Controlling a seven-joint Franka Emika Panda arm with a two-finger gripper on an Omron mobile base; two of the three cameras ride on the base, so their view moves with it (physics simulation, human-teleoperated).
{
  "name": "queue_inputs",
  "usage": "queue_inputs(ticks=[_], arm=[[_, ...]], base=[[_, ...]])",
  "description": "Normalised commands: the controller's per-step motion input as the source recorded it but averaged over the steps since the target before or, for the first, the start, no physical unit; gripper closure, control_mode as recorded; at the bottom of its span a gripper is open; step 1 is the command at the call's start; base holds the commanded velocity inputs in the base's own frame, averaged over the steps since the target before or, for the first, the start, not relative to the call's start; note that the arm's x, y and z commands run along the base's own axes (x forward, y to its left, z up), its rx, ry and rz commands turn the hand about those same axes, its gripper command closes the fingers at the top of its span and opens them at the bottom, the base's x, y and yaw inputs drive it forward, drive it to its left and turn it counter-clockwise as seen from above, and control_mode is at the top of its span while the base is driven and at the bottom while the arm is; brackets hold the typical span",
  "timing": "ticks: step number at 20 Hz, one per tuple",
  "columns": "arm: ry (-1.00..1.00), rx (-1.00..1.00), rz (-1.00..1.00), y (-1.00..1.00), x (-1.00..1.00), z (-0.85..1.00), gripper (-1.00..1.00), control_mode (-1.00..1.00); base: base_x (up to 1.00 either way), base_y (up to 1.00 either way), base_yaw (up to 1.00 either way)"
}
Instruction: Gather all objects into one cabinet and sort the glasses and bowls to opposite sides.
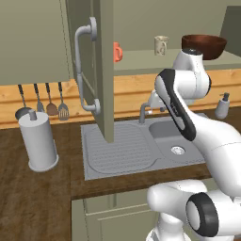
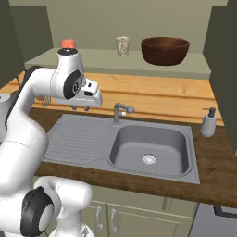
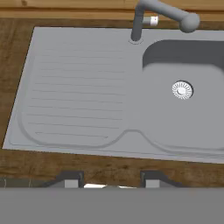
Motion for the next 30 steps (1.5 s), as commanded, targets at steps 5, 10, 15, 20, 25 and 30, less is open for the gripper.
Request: queue_inputs(ticks=[5,10,15,20,25,30], arm=[[-0.1,0.01,0.0,-0.02,-0.22,0.21,-1.0,-1.0],[-0.22,0.0,0.0,-0.1,-0.66,0.72,-1.0,-1.0],[-0.23,0.0,0.0,-0.14,-0.56,0.76,-1.0,-1.0],[-0.11,0.0,0.0,0.01,-0.51,0.41,-1.0,-1.0],[-0.01,0.0,0.04,0.18,-0.57,0.01,-1.0,-1.0],[0.0,0.0,0.01,0.13,-0.34,0.0,-1.0,1.0]], base=[[0.0,0.0,0.0],[0.0,0.0,0.0],[0.0,0.0,0.0],[0.0,0.0,0.0],[0.0,0.0,0.0],[0.0,0.0,0.0]])
